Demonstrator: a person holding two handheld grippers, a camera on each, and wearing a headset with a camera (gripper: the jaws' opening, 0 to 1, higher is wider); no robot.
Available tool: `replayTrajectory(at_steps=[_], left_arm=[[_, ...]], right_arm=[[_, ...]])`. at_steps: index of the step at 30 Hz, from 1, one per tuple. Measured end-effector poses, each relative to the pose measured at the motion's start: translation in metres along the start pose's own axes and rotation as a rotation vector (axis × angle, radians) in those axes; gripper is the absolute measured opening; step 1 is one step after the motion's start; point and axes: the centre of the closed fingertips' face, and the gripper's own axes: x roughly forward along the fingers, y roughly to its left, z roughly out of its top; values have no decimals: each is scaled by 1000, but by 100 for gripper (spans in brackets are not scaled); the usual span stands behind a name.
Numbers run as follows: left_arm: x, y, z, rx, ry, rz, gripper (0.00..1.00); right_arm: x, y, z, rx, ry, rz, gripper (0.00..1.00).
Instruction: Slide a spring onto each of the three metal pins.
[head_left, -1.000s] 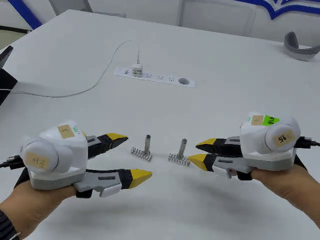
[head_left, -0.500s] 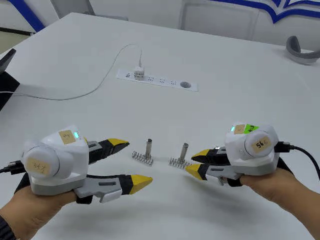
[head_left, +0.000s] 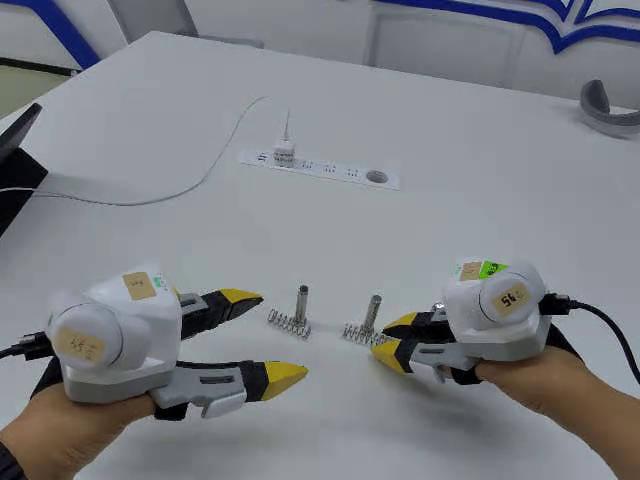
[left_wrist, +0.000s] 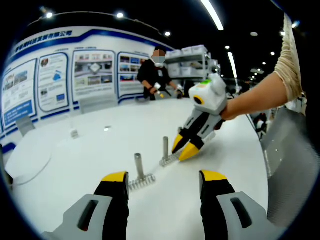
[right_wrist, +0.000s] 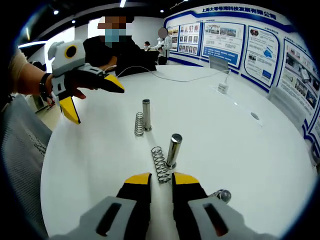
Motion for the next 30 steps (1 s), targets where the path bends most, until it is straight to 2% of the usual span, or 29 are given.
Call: replayTrajectory(at_steps=[12, 30], left_arm=[[0, -3, -4, -4, 8, -8, 56], [1, -8, -7, -4, 18, -26, 52]], right_arm=[[3, 4, -3, 8, 13, 24, 15], [3, 13, -3, -24, 42, 59, 11]])
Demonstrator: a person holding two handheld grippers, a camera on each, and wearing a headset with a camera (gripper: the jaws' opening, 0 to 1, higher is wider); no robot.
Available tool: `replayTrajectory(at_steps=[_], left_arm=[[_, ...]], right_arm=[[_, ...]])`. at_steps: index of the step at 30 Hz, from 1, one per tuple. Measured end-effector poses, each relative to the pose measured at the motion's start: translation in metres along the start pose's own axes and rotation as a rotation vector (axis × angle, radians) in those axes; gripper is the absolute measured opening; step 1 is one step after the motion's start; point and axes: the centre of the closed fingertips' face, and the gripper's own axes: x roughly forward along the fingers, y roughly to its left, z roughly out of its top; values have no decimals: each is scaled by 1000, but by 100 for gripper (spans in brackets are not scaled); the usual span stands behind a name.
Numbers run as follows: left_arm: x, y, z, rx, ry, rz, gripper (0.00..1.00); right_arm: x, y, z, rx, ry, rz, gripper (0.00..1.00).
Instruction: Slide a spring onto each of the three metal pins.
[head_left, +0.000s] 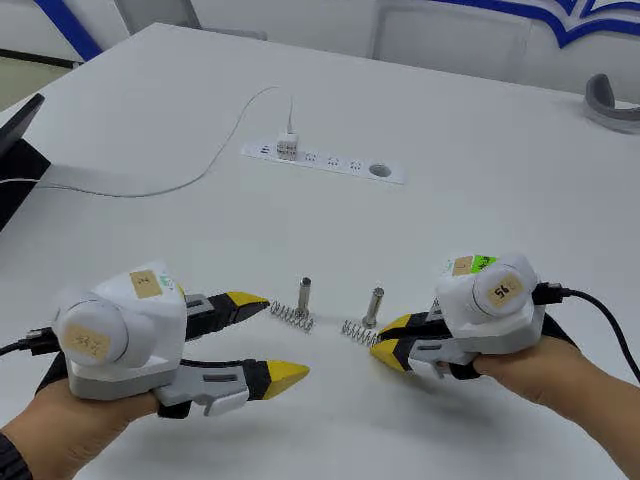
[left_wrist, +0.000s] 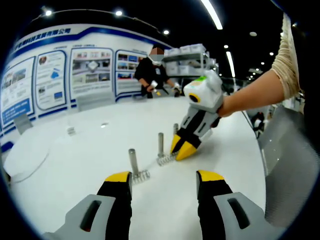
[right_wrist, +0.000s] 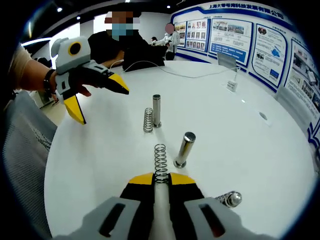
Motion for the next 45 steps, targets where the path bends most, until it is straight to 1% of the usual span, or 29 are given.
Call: replayTrajectory(at_steps=[3, 5, 8, 11, 13, 19, 27, 33, 37, 45], left_arm=[[1, -1, -1, 1, 3, -4, 52], [2, -3, -1, 0, 3, -8, 51], [4, -5, -1, 2, 4, -16, 50], [6, -8, 0, 5, 3, -26, 49], [7, -9, 1, 7, 1, -31, 49], [11, -15, 2, 19, 5, -51, 47], [14, -20, 6, 44, 2, -72, 43], [17, -25, 6, 70, 7, -92, 40], [18, -29, 6, 88, 9, -107, 36], [20, -37, 7, 116, 9, -137, 28]], right_arm=[[-3, 3, 1, 0, -6, 11, 11], [-5, 4, 2, -8, -8, 9, 11], [-9, 7, 7, -14, -18, 24, 11], [-14, 15, 14, -43, -27, 53, 11], [-17, 19, 17, -63, -25, 62, 11], [-24, 31, 29, -124, -39, 108, 11], [-28, 49, 38, -199, -28, 179, 11], [-29, 55, 43, -236, -22, 206, 11], [-31, 63, 45, -262, -15, 238, 11], [-32, 68, 46, -297, 2, 265, 11]])
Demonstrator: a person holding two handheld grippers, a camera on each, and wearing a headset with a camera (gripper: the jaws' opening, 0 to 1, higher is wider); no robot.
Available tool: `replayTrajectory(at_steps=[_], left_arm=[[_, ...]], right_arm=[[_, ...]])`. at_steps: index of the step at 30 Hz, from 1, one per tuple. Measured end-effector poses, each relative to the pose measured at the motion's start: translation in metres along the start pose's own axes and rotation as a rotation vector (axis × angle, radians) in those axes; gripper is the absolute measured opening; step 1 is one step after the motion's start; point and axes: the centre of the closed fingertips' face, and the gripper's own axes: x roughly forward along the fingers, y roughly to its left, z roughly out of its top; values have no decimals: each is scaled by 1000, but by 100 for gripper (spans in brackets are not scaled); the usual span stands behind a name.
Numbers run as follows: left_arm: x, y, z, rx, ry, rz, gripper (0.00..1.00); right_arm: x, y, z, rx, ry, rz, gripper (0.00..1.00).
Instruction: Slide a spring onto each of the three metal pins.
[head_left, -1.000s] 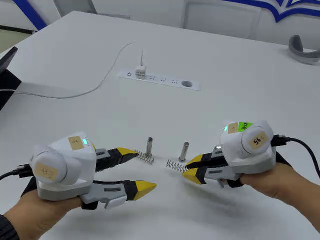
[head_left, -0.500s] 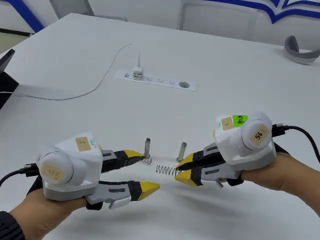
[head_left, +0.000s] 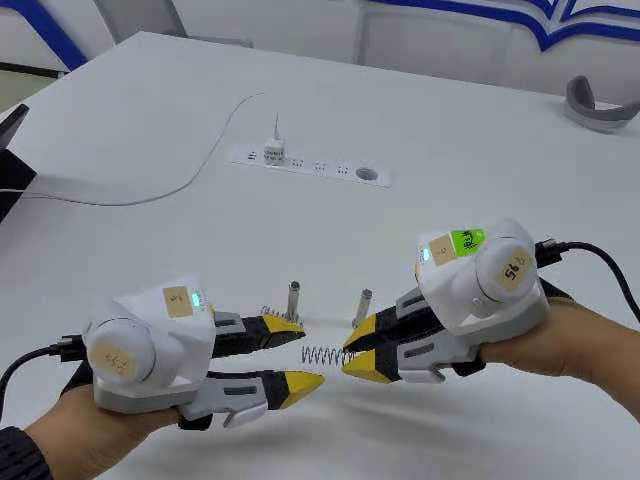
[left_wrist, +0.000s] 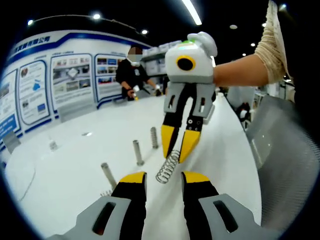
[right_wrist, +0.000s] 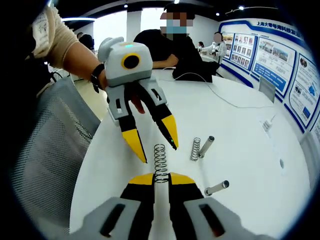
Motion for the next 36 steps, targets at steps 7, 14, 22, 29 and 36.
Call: replayTrajectory(at_steps=[7, 14, 22, 29, 36], left_arm=[[1, -4, 0, 24, 9, -13, 22], [2, -7, -2, 44, 18, -23, 15], [1, -7, -1, 54, 15, -21, 13], [1, -6, -1, 49, 16, -20, 12], [2, -6, 1, 54, 16, -26, 12]], right_arm=[[1, 4, 1, -22, 14, 18, 11], [-1, 6, 5, -34, 17, 28, 11], [-6, 7, 10, -38, 16, 34, 11], [-11, 8, 21, -37, -5, 34, 11], [-17, 7, 37, -19, -57, 27, 11]])
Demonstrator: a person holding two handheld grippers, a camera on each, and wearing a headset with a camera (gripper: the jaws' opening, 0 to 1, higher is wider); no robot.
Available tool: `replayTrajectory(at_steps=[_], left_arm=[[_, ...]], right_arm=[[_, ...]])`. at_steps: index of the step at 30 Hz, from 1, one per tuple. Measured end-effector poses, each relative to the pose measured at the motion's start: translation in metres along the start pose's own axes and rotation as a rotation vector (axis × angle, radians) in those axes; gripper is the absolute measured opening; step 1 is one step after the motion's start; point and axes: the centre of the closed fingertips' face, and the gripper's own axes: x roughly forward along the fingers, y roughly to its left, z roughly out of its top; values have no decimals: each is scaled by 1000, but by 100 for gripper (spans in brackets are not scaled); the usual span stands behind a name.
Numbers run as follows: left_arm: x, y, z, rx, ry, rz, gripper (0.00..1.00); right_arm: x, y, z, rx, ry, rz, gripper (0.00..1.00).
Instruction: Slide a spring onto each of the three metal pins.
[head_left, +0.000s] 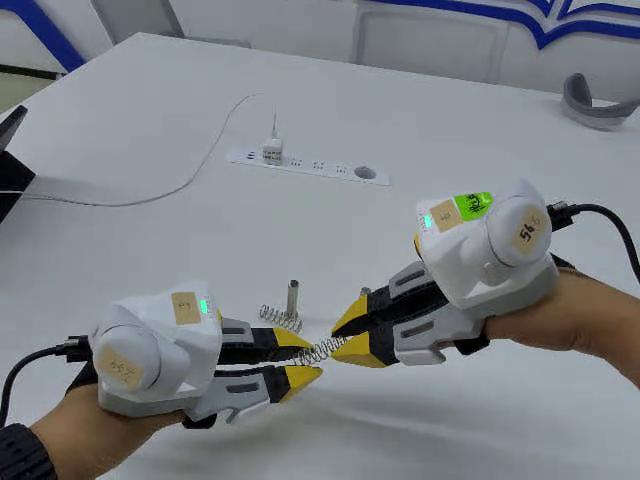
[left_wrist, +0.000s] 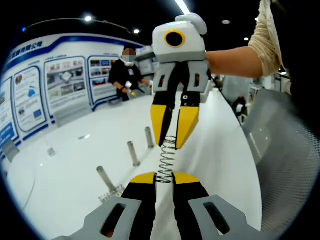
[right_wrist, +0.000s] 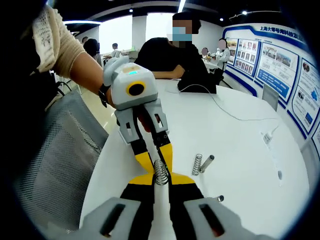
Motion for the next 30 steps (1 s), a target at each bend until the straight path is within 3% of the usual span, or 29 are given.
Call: replayTrajectory(at_steps=[19, 30], left_arm=[[4, -1, 5, -16, -12, 0, 11], [5, -4, 6, -51, -35, 0, 11]], right_arm=[[6, 0, 28, -15, -87, -8, 11], [8, 1, 28, 5, -91, -14, 12]])
